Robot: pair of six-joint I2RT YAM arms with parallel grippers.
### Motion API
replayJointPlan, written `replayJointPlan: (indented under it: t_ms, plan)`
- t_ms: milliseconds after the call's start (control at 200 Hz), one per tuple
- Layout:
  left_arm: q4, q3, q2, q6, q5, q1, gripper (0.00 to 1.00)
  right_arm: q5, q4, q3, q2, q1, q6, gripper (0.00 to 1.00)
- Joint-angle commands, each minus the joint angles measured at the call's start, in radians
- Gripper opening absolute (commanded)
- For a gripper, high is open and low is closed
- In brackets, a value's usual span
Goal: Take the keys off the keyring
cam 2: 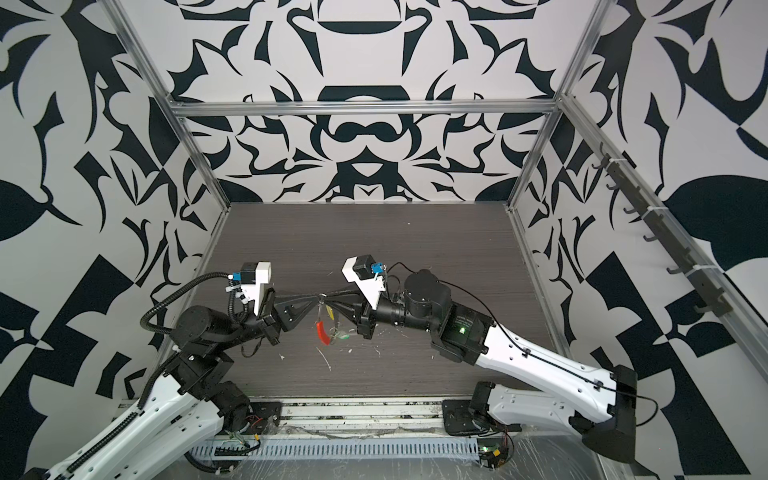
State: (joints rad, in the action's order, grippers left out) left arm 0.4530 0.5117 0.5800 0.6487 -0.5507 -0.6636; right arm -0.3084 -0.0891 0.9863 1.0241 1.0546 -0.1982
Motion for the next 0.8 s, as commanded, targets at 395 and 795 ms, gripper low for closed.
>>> replayJointPlan:
  t_ms: [395,795]
  plan:
    - [-0.106,0.015,-0.063,-0.013,0.064,-0.001,0.34,-0.08,0.141,0.135,0.009,-0.068,-0.01,0.0]
    - [-0.38,0.149,0.003,-0.081,0.024,-0.001,0.43,-0.293,0.6,0.352,0.12,-0.194,0.158,0.0]
